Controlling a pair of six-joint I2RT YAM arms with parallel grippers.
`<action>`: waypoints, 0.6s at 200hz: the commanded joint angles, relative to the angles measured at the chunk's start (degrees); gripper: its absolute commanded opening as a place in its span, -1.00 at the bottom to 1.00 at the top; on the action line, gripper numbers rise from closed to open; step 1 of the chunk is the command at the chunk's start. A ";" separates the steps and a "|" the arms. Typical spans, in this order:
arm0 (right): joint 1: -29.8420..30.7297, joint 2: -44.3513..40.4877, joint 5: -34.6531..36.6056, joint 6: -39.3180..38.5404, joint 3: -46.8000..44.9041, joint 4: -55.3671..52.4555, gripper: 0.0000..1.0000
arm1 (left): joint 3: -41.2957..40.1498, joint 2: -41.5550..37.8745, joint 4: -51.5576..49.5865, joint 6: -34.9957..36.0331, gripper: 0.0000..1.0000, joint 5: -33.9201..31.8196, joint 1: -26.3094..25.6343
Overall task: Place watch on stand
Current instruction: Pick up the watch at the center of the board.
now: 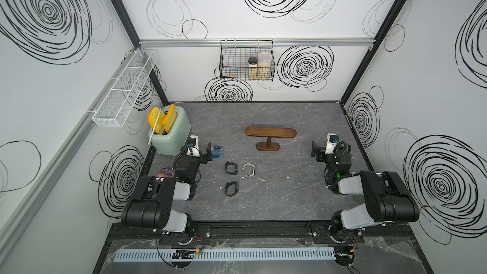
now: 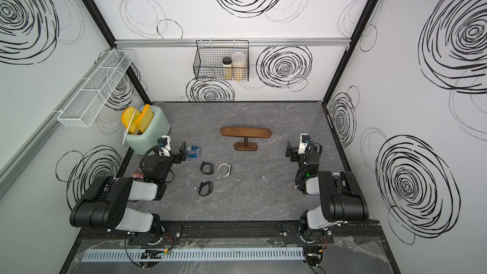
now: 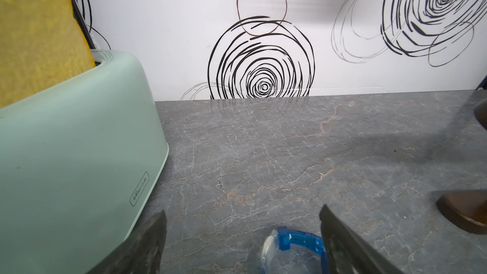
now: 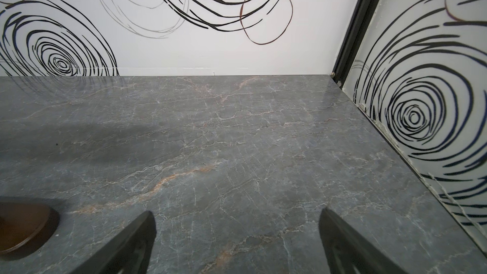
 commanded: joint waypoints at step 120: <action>8.61 -29.01 14.95 13.96 15.55 -54.25 0.97 | 21.29 -23.29 -58.09 -11.63 0.61 -30.55 -20.92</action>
